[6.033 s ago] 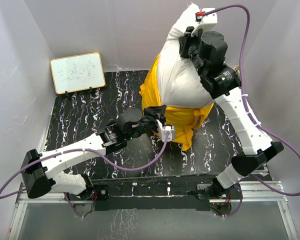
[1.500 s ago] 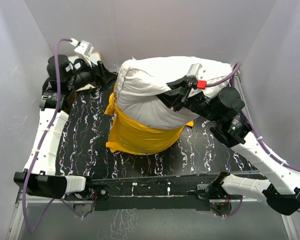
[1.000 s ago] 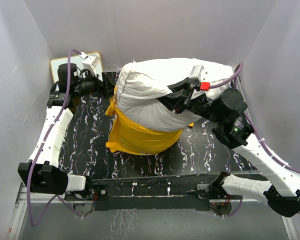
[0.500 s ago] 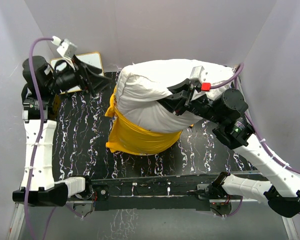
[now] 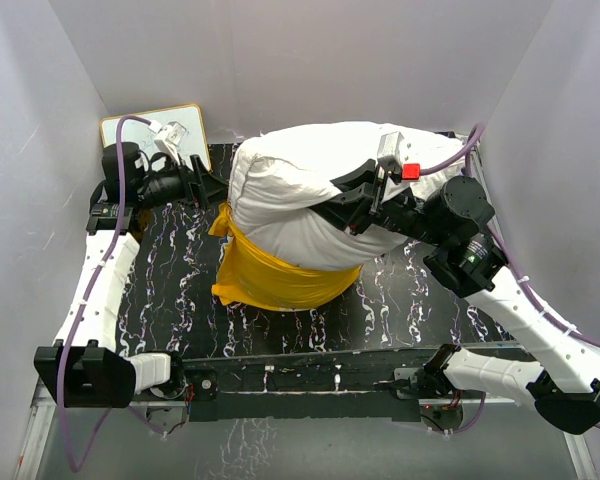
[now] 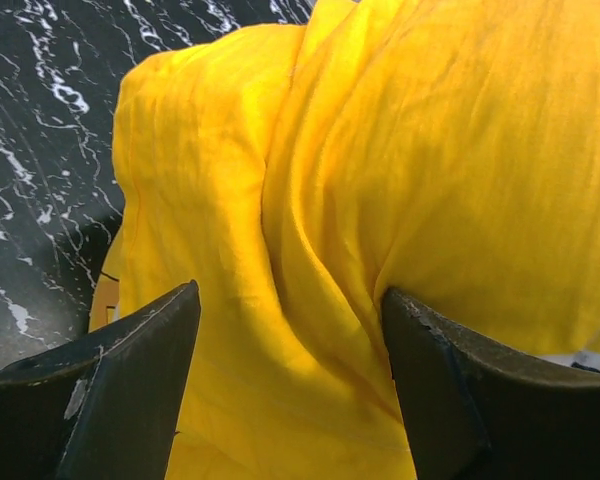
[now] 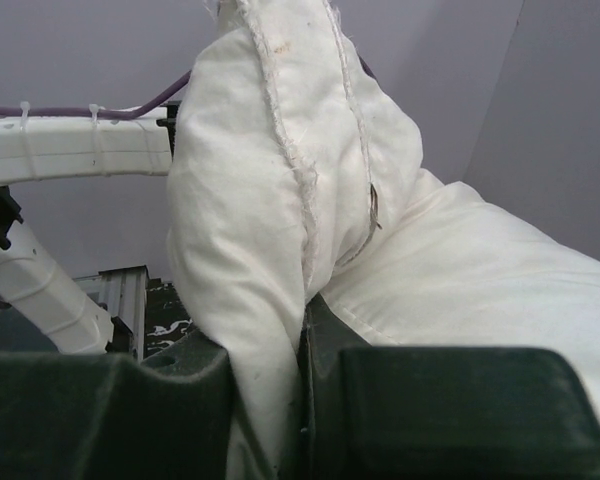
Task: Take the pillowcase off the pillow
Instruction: Remove the pillow from the pillowcase.
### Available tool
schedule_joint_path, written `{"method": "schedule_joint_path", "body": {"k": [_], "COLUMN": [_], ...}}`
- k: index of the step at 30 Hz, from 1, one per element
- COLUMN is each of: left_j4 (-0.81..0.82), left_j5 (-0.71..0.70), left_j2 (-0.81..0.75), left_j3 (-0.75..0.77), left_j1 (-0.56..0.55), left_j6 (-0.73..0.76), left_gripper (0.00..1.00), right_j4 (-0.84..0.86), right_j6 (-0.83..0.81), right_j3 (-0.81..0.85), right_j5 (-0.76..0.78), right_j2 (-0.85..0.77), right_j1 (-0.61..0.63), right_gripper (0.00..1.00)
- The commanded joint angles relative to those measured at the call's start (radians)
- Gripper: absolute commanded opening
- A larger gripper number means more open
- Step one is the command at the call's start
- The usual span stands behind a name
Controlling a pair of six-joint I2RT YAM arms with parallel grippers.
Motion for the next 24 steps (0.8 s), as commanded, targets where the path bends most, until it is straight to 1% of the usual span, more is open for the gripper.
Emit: {"method": "schedule_joint_path", "body": {"k": [1,3,5,9,10,14,15,16,19,21,23,24], "left_j4": [-0.088,-0.093,-0.084,-0.059,-0.015,0.271,0.321,0.336,0.252,0.235,0.207,0.176], "left_j5": [-0.164,-0.199,-0.166,-0.081,-0.036,0.159,0.188,0.203,0.206,0.200,0.169,0.141], "left_j2": [-0.018,-0.031,-0.042,-0.073,-0.086,-0.123,-0.121,-0.117,-0.106,-0.095,-0.079,-0.072], "left_j3": [0.047,0.074,0.131,0.236,0.239,0.155,0.135,0.122,0.100,0.075,0.062,0.063], "left_j1": [-0.007,0.010,0.038,0.047,0.046,0.046,0.046,0.045,0.044,0.036,0.011,-0.013], "left_j6": [0.138,0.168,0.178,0.194,0.163,-0.122,-0.172,-0.192,-0.112,-0.105,-0.091,-0.057], "left_gripper": [0.71,0.72,0.74,0.77,0.79,0.80,0.81,0.80,0.79,0.77,0.76,0.76], "right_j4": [0.069,0.056,0.048,0.051,0.051,0.058,0.060,0.060,0.060,0.059,0.059,0.060], "right_j6": [0.043,0.043,0.038,0.035,0.038,0.045,0.047,0.048,0.049,0.049,0.053,0.056], "right_j3": [0.057,0.066,0.061,0.046,0.044,0.044,0.046,0.048,0.055,0.061,0.068,0.071], "right_j5": [-0.046,-0.047,-0.046,-0.052,-0.056,-0.069,-0.071,-0.073,-0.076,-0.077,-0.081,-0.084], "right_j2": [-0.025,-0.022,-0.021,-0.023,-0.020,-0.011,-0.010,-0.009,-0.009,-0.007,-0.004,-0.003], "right_j1": [0.004,0.003,0.004,0.003,0.004,0.003,0.003,0.004,0.004,0.004,0.005,0.003], "right_gripper": [0.08,0.08,0.08,0.08,0.08,0.08,0.08,0.08,0.08,0.08,0.08,0.08]}}
